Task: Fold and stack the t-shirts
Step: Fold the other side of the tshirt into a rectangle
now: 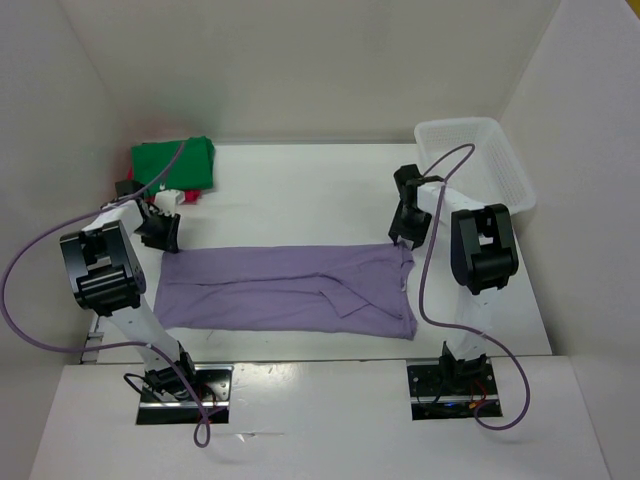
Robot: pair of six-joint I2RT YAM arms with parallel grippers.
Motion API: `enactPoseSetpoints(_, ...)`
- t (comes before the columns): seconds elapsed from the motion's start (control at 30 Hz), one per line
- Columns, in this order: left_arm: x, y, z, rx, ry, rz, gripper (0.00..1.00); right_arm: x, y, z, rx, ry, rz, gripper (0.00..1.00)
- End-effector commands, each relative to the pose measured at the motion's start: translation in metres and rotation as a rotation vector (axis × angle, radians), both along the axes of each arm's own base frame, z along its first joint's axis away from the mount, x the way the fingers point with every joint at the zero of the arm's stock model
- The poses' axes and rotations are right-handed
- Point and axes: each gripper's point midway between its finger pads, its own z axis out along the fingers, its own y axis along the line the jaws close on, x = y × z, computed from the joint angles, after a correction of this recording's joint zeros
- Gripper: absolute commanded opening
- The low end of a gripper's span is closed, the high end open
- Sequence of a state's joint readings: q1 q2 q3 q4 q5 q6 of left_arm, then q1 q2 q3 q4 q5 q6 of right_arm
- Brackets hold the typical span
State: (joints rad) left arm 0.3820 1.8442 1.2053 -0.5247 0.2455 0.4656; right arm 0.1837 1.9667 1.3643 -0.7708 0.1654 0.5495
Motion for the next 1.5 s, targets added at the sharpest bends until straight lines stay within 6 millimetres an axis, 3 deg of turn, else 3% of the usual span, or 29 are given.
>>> enactPoseSetpoints(0.0,0.012,0.001,0.014,-0.027,-0.032,0.004,0.44,0.02,0.003,0.021,-0.042,-0.094,0.037,0.65)
enactPoseSetpoints(0.1,0.013,0.001,0.028,-0.022,-0.054,0.012,0.47,0.018,0.012,0.041,-0.052,-0.122,0.061,0.72)
enactPoseSetpoints(0.2,0.028,0.008,0.057,0.007,-0.129,0.036,0.56,0.013,0.014,0.063,-0.049,-0.162,0.051,0.76)
enactPoseSetpoints(0.27,0.036,0.02,0.081,0.06,-0.176,0.077,0.62,0.008,0.014,0.076,-0.042,-0.178,0.038,0.81)
enactPoseSetpoints(0.4,0.046,0.054,0.118,0.217,-0.237,0.197,0.63,-0.012,0.007,0.101,-0.057,-0.201,0.009,0.82)
enactPoseSetpoints(0.47,0.048,0.059,0.139,0.248,-0.275,0.211,0.63,-0.028,0.002,0.113,-0.061,-0.207,-0.007,0.82)
enactPoseSetpoints(0.57,0.05,0.009,0.163,0.207,-0.323,-0.04,0.62,-0.06,0.008,0.119,0.0,-0.187,-0.017,0.82)
enactPoseSetpoints(0.6,0.057,-0.041,0.169,0.182,-0.352,-0.228,0.6,-0.078,0.012,0.105,0.019,-0.142,-0.013,0.82)
enactPoseSetpoints(0.63,0.056,-0.073,0.171,0.159,-0.357,-0.329,0.6,-0.088,0.015,0.101,0.052,-0.126,-0.028,0.82)
enactPoseSetpoints(0.67,0.048,-0.106,0.17,0.117,-0.333,-0.429,0.6,-0.111,0.019,0.091,0.098,-0.085,-0.033,0.78)
enactPoseSetpoints(0.7,0.04,-0.173,0.162,0.024,-0.317,-0.605,0.6,-0.119,0.025,0.088,0.133,-0.081,-0.042,0.74)
enactPoseSetpoints(0.73,0.034,-0.205,0.162,-0.018,-0.315,-0.685,0.6,-0.123,0.029,0.094,0.175,-0.12,-0.048,0.67)
enactPoseSetpoints(0.77,0.03,-0.236,0.163,-0.051,-0.321,-0.764,0.64,-0.134,0.029,0.086,0.19,-0.106,-0.06,0.55)
enactPoseSetpoints(0.8,0.013,-0.292,0.154,-0.116,-0.296,-0.906,0.65,-0.137,0.031,0.088,0.21,-0.112,-0.084,0.51)
enactPoseSetpoints(0.87,0.0,-0.341,0.147,-0.178,-0.277,-1.007,0.68,-0.137,0.033,0.092,0.234,-0.134,-0.104,0.46)
enactPoseSetpoints(0.9,-0.01,-0.376,0.138,-0.211,-0.257,-1.08,0.71,-0.138,0.035,0.094,0.246,-0.139,-0.1,0.46)
enactPoseSetpoints(1.0,-0.027,-0.446,0.124,-0.321,-0.274,-1.2,0.74,-0.142,0.033,0.092,0.236,-0.12,-0.129,0.48)
enactPoseSetpoints(1.03,-0.034,-0.458,0.118,-0.343,-0.265,-1.223,0.75,-0.147,0.03,0.091,0.211,-0.107,-0.139,0.51)
enactPoseSetpoints(1.1,-0.045,-0.489,0.105,-0.374,-0.253,-1.268,0.75,-0.141,0.024,0.106,0.195,-0.173,-0.154,0.53)
enactPoseSetpoints(1.17,-0.052,-0.502,0.083,-0.389,-0.202,-1.285,0.75,-0.139,0.018,0.123,0.18,-0.217,-0.175,0.54)
enactPoseSetpoints(1.27,-0.049,-0.513,0.063,-0.394,-0.158,-1.276,0.75,-0.137,0.004,0.14,0.139,-0.263,-0.209,0.54)
enactPoseSetpoints(1.47,-0.046,-0.526,0.043,-0.369,-0.122,-1.285,0.75,-0.142,-0.005,0.146,0.131,-0.293,-0.223,0.54)
